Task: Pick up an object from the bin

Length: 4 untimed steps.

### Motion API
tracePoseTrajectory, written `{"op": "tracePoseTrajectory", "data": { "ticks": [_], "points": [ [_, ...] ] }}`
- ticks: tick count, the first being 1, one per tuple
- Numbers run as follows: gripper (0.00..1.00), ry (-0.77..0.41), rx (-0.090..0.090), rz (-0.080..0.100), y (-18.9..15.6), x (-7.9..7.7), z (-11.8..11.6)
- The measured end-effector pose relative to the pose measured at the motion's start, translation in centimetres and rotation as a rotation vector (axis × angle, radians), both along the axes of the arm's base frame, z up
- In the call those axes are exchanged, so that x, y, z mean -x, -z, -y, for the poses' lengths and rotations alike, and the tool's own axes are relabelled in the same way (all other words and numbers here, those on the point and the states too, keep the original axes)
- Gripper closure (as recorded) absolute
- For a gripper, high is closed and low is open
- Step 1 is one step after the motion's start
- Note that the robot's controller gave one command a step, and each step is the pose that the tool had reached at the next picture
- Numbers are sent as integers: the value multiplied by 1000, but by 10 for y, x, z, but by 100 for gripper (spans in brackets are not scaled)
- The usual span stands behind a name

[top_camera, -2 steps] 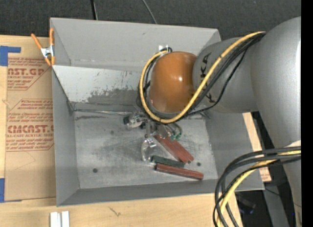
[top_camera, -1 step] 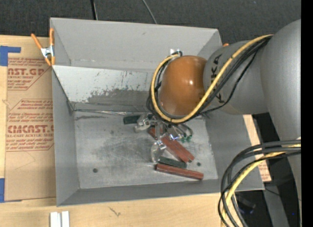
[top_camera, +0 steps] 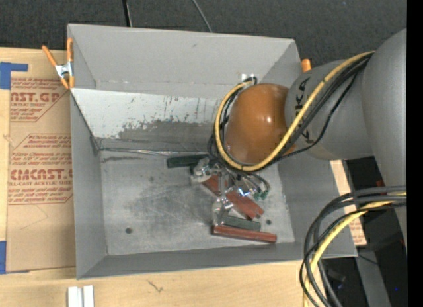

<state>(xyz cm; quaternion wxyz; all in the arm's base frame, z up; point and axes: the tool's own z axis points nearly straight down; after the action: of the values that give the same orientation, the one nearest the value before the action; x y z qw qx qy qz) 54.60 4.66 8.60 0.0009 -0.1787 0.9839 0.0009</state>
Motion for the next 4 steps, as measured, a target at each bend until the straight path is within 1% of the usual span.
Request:
{"op": "tracePoseTrajectory", "data": {
  "ticks": [1, 2, 3, 4],
  "points": [
    [100, 220, -1, 2, 9, 0, 52],
    [0, 220, 0, 1, 12, 1, 53],
    [0, 221, 0, 2, 12, 1, 53],
    [100, 34, 3, 7, 10, 38, 59]
  ]
}}
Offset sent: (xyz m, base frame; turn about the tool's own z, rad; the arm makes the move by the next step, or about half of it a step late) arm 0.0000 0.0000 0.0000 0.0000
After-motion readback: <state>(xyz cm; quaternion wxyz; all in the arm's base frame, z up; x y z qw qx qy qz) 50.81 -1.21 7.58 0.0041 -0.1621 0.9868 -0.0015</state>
